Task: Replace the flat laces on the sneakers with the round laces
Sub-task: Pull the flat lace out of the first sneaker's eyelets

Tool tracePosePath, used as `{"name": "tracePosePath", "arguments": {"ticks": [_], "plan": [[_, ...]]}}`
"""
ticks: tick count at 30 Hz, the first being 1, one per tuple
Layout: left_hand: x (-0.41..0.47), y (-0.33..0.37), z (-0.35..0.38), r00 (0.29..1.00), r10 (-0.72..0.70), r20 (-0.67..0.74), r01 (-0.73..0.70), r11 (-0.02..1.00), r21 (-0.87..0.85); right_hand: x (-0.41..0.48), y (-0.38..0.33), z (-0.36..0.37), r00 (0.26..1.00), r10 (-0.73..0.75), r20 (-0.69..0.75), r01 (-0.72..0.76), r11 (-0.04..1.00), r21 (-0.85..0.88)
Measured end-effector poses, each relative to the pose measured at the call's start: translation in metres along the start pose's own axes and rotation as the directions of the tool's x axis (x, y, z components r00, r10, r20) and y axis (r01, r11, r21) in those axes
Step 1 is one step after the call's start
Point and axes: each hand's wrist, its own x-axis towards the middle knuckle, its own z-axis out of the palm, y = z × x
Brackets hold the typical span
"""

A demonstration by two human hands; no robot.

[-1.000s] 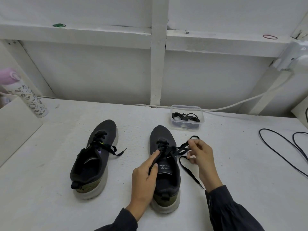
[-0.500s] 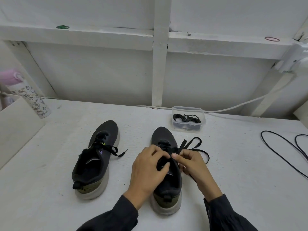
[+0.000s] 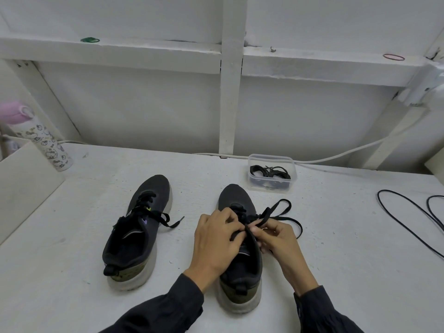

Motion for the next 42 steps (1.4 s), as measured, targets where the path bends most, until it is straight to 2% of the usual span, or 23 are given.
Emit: {"name": "tracePosePath", "arguments": {"ticks": [5,9,18,24,29,33,35,37,39,40,42], "plan": [[-0.001,0.000,0.002,1.000,0.013,-0.014,-0.013,0.999,0.031,0.005,0.000,0.006,1.000,-0.022,-0.007,0.021,0.997,-0.072],[-0.002,0.001,0.002,0.998,-0.049,-0.044,0.048,0.999,-0.010,0.005,0.001,0.009,0.999,-0.025,-0.021,0.023,0.996,-0.090],[-0.002,0.000,0.004,0.996,0.050,-0.068,-0.046,0.997,0.060,0.003,0.001,0.014,0.997,-0.056,-0.044,0.050,0.990,-0.128],[-0.001,0.001,0.004,0.998,0.058,-0.038,-0.054,0.995,0.089,0.005,0.006,0.019,0.990,-0.064,-0.123,0.029,0.964,-0.266],[0.001,0.002,0.004,0.998,0.067,-0.021,-0.064,0.992,0.105,0.008,0.007,0.021,0.988,-0.082,-0.130,0.024,0.917,-0.398],[0.000,0.002,0.005,0.998,0.055,-0.016,-0.053,0.994,0.098,0.009,0.007,0.022,0.985,-0.066,-0.157,0.003,0.929,-0.371],[-0.001,0.002,0.005,0.999,0.022,-0.028,-0.021,0.998,0.054,0.008,0.006,0.022,0.980,-0.044,-0.194,-0.012,0.960,-0.280],[-0.003,0.002,0.003,0.999,-0.017,-0.035,0.017,1.000,-0.011,0.008,0.004,0.019,0.976,0.011,-0.218,-0.036,0.993,-0.109],[-0.006,0.002,0.001,0.996,-0.083,-0.033,0.077,0.985,-0.155,0.007,0.003,0.011,0.976,0.052,-0.209,-0.052,0.999,0.005],[-0.007,0.001,-0.001,0.990,-0.142,-0.016,0.132,0.951,-0.281,0.007,0.003,0.006,0.977,0.063,-0.204,-0.063,0.998,0.003],[-0.013,0.000,-0.003,0.956,-0.290,0.034,0.261,0.796,-0.546,0.004,0.002,-0.005,0.974,0.073,-0.217,-0.095,0.991,-0.092]]}}
